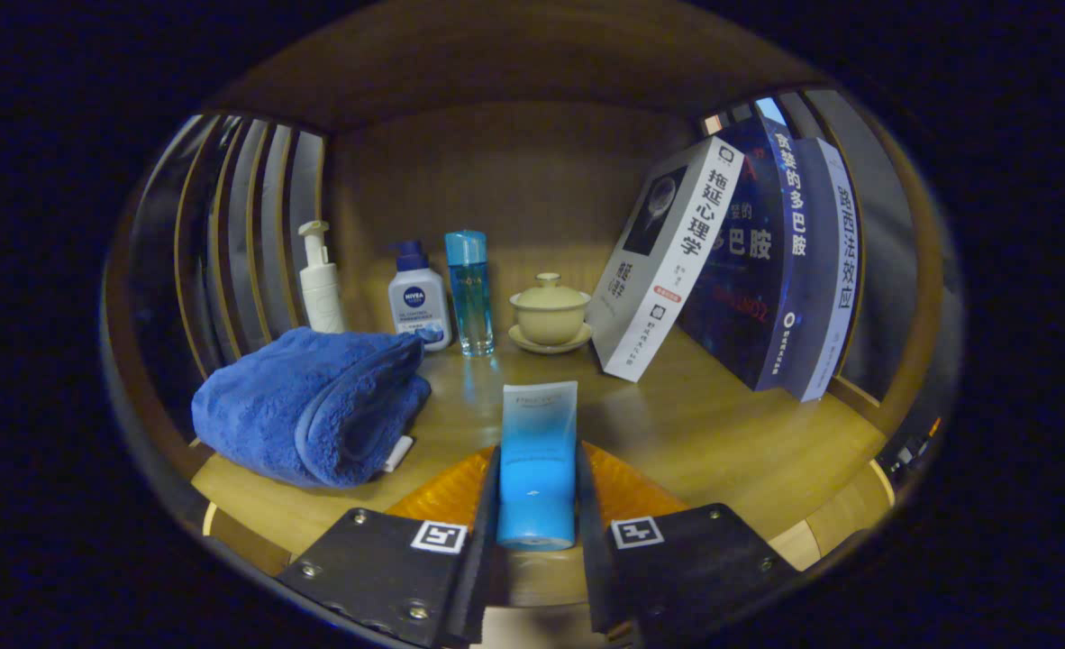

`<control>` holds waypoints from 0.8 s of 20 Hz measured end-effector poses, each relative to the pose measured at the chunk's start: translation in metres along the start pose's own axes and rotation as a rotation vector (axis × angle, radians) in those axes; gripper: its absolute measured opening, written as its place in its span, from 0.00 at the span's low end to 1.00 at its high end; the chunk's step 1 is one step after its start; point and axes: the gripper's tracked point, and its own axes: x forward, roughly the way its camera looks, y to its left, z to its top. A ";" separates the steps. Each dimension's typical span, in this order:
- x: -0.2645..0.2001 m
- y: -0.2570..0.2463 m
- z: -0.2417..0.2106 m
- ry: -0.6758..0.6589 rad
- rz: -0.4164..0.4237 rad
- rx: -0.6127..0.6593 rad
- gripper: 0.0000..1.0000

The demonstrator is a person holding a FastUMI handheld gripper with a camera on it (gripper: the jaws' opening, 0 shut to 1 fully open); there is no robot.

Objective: Pull open the drawer, take out the items inside it, and place them on the countertop above the cabinet.

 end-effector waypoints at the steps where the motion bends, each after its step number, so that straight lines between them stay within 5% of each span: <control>1: -0.001 0.000 0.001 -0.001 -0.002 0.003 0.45; 2: -0.002 -0.004 0.000 0.001 -0.018 -0.003 0.45; 4: -0.007 -0.019 0.008 -0.025 -0.073 -0.032 0.67; 7: -0.029 -0.014 0.016 -0.038 -0.044 -0.020 0.99; 16: -0.130 -0.011 0.052 -0.160 0.010 -0.075 0.99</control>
